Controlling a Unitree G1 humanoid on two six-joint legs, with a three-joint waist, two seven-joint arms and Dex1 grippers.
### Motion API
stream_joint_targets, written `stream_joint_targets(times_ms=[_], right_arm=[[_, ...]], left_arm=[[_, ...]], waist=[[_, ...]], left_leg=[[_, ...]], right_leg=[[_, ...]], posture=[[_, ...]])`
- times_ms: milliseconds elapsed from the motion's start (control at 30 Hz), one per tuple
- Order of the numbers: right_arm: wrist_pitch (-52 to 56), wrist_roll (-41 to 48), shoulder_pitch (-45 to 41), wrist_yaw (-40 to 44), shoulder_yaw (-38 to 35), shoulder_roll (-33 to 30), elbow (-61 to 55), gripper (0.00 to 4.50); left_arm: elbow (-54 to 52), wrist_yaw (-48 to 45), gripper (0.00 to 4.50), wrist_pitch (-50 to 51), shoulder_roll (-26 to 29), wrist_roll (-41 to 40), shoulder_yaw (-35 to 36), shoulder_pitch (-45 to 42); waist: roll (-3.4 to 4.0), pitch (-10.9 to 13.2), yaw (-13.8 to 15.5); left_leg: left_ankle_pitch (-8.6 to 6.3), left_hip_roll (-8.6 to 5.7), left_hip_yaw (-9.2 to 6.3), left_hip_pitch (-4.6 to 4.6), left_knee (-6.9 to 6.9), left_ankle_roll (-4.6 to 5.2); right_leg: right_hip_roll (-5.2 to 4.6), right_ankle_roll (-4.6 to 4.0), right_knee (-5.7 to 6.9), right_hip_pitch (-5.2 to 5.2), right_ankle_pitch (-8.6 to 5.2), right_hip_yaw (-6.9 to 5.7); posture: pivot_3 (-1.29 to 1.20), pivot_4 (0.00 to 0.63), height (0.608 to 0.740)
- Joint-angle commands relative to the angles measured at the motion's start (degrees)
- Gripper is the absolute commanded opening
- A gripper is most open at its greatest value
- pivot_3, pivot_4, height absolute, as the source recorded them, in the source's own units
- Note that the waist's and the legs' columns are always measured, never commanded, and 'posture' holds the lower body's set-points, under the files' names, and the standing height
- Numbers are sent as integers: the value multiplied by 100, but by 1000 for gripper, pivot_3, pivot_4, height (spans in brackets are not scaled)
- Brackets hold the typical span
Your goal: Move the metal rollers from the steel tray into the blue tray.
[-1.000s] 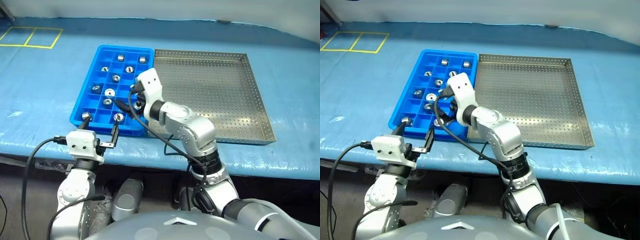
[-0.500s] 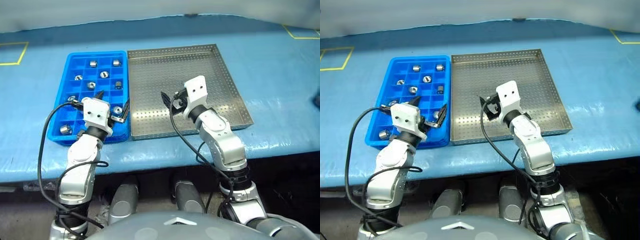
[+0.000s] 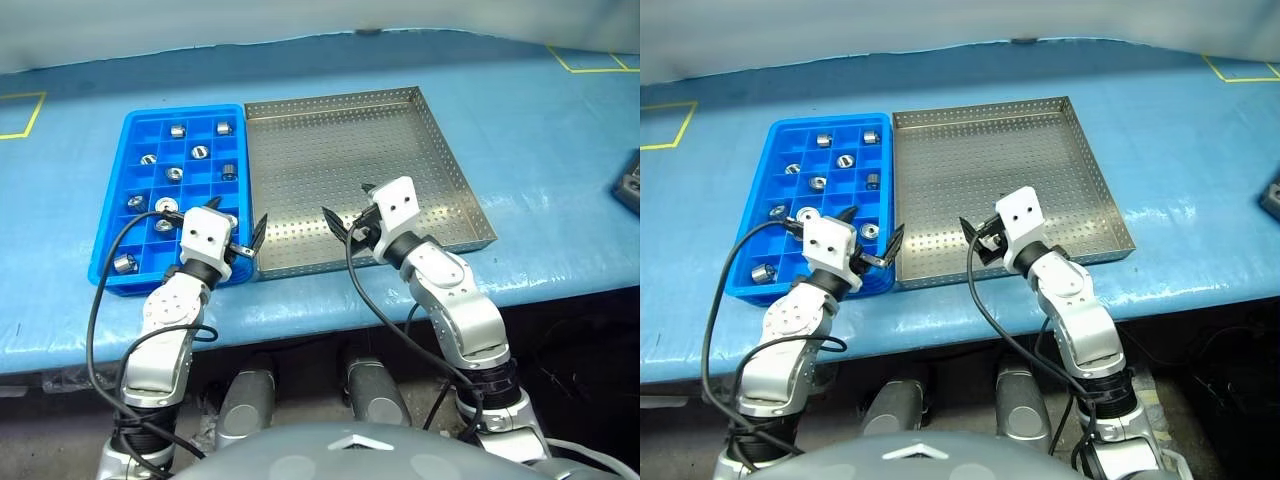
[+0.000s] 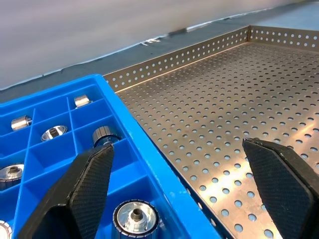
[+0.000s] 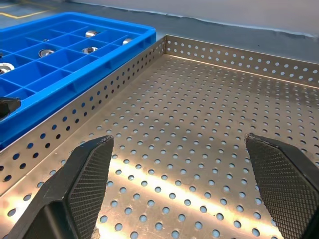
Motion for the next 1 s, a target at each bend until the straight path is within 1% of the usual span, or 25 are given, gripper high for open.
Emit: stream_joint_targets(times_ms=[33,400,700,1000], right_arm=[[-16,6,-21,16,59,8,-227,4454],[17,36,-42,20,185,59,-213,4454],[-2,20,-69,-67,226,192,-177,4454],[-20,-15,-31,-94,289,277,-135,4454]], left_arm=[[-197,48,4500,-26,-3,9,88,23],[-194,66,4500,28,-20,51,30,-4],[-178,55,4500,84,-125,89,-247,-77],[-263,77,4500,95,-120,103,-266,48]], waist=[[0,0,2],[0,0,55],[0,0,70],[0,0,74]], left_leg=[[0,0,0,0,0,0],[0,-1,1,-1,-1,0],[0,-2,0,-1,-1,0],[0,-2,0,0,-1,0]], right_leg=[[0,0,0,0,0,0],[0,0,-1,0,0,2],[0,1,-1,0,1,2],[0,1,0,0,1,2]], posture=[[17,150,740],[23,150,740],[24,150,740],[43,150,740]])
